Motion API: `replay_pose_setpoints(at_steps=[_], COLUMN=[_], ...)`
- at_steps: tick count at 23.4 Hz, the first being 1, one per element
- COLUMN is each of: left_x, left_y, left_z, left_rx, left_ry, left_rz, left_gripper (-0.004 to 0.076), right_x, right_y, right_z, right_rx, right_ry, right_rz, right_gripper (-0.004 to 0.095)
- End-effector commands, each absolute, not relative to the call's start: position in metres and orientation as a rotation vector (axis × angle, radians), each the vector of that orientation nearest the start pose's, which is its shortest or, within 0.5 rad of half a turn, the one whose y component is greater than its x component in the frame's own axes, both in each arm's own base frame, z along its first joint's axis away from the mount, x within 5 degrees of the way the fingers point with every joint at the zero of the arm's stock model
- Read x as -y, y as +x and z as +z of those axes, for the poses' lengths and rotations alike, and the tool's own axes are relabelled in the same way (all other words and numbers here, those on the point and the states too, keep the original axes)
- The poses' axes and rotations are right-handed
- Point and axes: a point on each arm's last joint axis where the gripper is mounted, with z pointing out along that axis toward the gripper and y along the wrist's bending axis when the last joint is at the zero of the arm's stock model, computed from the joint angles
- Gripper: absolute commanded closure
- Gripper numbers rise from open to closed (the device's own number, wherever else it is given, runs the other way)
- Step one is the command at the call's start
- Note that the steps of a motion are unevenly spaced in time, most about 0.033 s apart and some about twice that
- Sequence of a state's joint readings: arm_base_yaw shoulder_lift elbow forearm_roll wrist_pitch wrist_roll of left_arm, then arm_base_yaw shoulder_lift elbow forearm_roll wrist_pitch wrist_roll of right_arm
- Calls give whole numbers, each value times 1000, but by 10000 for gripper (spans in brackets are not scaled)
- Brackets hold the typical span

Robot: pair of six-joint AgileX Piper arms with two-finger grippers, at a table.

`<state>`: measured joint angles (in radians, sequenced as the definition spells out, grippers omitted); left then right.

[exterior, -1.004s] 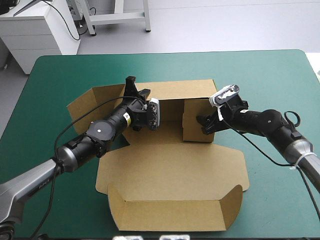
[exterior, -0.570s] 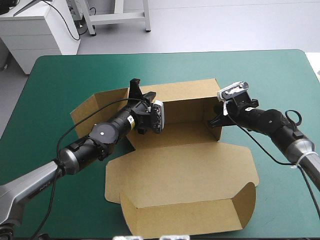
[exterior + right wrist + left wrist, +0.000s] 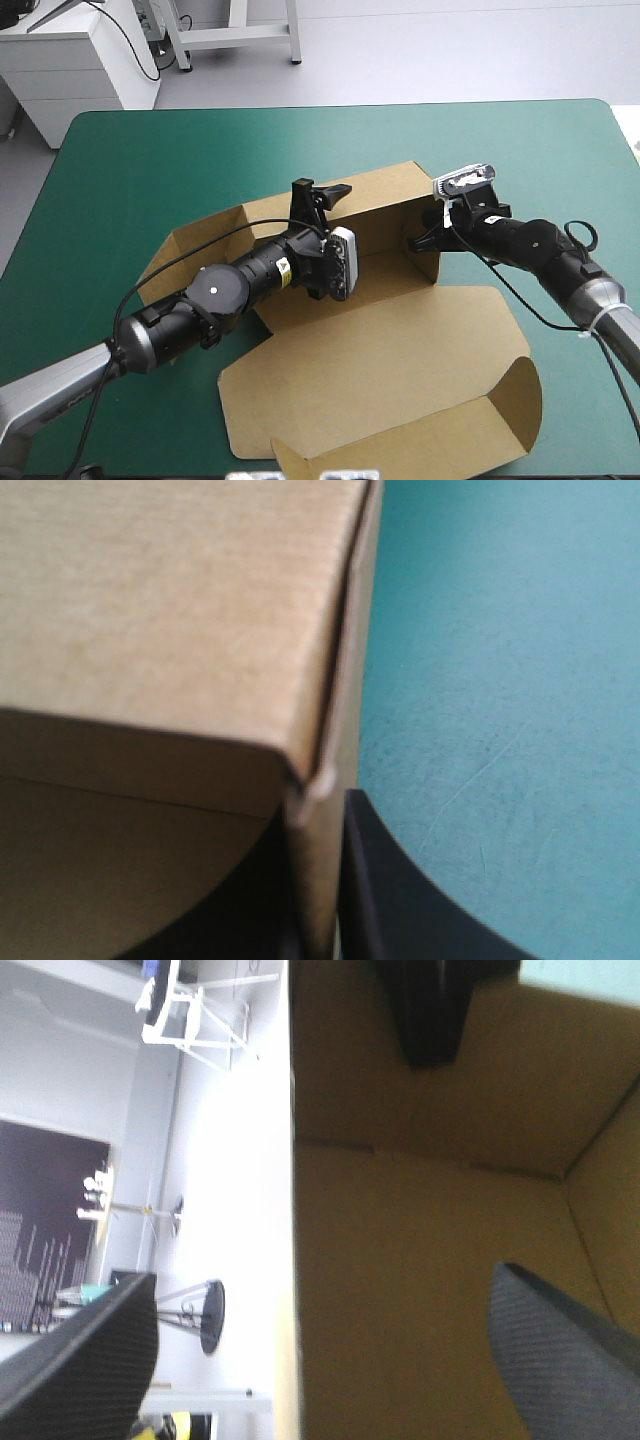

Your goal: Fold the box

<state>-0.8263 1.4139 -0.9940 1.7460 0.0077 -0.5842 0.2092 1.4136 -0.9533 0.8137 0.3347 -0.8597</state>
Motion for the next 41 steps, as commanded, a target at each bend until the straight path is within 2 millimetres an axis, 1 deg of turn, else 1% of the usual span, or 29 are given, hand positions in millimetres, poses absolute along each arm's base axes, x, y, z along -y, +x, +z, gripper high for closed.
replay_pose_setpoints(at_steps=[1, 2, 3, 4, 5, 6, 7, 8, 9, 12, 16, 19, 21, 23, 24, 25, 26, 28, 29, 32, 33, 35, 36, 38, 39, 40, 41], left_x=[241, 244, 244, 241, 237, 233, 228, 224, 220, 212, 201, 194, 187, 177, 169, 158, 151, 135, 117, 94, 85, 83, 82, 82, 81, 79, 79], left_y=[189, 172, 166, 156, 152, 150, 148, 147, 147, 152, 159, 159, 158, 156, 155, 151, 150, 148, 146, 139, 133, 129, 132, 149, 165, 176, 192], left_z=[357, 366, 371, 380, 386, 391, 397, 401, 405, 416, 435, 453, 466, 477, 481, 490, 496, 510, 526, 541, 545, 543, 540, 529, 518, 511, 501], left_rx=[-935, -883, -863, -837, -834, -832, -840, -849, -881, -1003, -1161, -1227, -1306, -1415, -1520, -1636, -1681, -1741, -1776, -1845, -1862, -1905, -1926, -1995, -2051, -2085, -2130], left_ry=[1515, 1507, 1499, 1475, 1451, 1430, 1402, 1377, 1336, 1211, 1038, 1002, 1007, 1072, 1125, 1129, 1105, 1042, 934, 799, 759, 742, 728, 688, 661, 650, 646], left_rz=[191, 160, 150, 144, 144, 141, 134, 140, 130, 99, 63, 70, 76, 141, 192, 212, 214, 225, 216, 161, 82, -38, -45, 18, 73, 100, 91], left_gripper=[71, 76, 92, 157, 275, 423, 600, 726, 699, 704, 703, 703, 703, 704, 704, 704, 704, 704, 704, 704, 704, 704, 704, 704, 704, 704, 704], right_x=[-86, -86, -86, -87, -87, -87, -87, -87, -87, -87, -87, -87, -87, -87, -87, -87, -87, -87, -87, -87, -87, -87, -87, -87, -87, -87, -87], right_y=[294, 294, 294, 293, 293, 293, 293, 293, 293, 293, 293, 293, 293, 293, 293, 293, 293, 293, 293, 293, 293, 293, 293, 293, 292, 292, 292], right_z=[305, 305, 305, 305, 305, 305, 305, 305, 305, 305, 305, 305, 305, 305, 305, 305, 305, 305, 305, 305, 305, 305, 305, 305, 305, 305, 305], right_rx=[-2081, -2082, -2082, -2084, -2084, -2084, -2084, -2084, -2084, -2084, -2086, -2086, -2086, -2086, -2086, -2086, -2086, -2086, -2088, -2088, -2088, -2088, -2086, -2086, -2087, -2086, -2087], right_ry=[-400, -395, -395, -398, -398, -398, -398, -398, -398, -398, -400, -400, -400, -400, -400, -400, -403, -407, -409, -410, -409, -409, -416, -423, -431, -431, -432], right_rz=[378, 380, 380, 383, 383, 383, 383, 383, 383, 383, 386, 386, 386, 386, 386, 386, 385, 384, 386, 384, 385, 385, 378, 373, 369, 369, 370], right_gripper=[926, 926, 926, 926, 926, 926, 926, 926, 926, 926, 926, 926, 926, 926, 926, 926, 926, 926, 926, 926, 926, 926, 926, 926, 926, 926, 926])
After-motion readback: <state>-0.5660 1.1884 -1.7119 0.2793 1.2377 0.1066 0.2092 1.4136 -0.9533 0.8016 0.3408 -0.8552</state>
